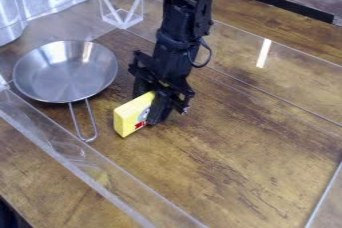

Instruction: Put the yellow object in the silver pan

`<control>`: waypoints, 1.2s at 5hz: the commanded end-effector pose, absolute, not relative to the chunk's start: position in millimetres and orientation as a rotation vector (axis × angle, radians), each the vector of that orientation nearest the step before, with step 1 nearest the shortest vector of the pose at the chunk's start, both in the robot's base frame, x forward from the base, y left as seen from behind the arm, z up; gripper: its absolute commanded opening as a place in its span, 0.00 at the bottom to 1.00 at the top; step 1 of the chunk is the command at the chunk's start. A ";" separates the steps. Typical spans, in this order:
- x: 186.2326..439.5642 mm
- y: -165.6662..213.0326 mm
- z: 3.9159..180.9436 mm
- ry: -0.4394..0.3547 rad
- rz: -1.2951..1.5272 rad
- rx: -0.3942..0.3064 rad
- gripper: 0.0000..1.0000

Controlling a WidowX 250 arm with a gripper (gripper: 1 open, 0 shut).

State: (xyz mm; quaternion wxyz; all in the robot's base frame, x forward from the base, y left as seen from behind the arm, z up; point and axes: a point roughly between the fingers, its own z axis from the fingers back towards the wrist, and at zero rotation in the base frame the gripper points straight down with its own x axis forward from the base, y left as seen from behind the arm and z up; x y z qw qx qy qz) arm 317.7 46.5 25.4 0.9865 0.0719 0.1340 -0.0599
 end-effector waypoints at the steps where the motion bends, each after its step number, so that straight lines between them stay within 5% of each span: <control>1: 324.3 53.4 53.5 0.205 -0.114 0.163 0.00; 3: 323.2 58.7 70.2 0.203 -0.140 0.197 0.00; 6: 310.1 88.0 157.4 0.112 -0.112 0.300 0.00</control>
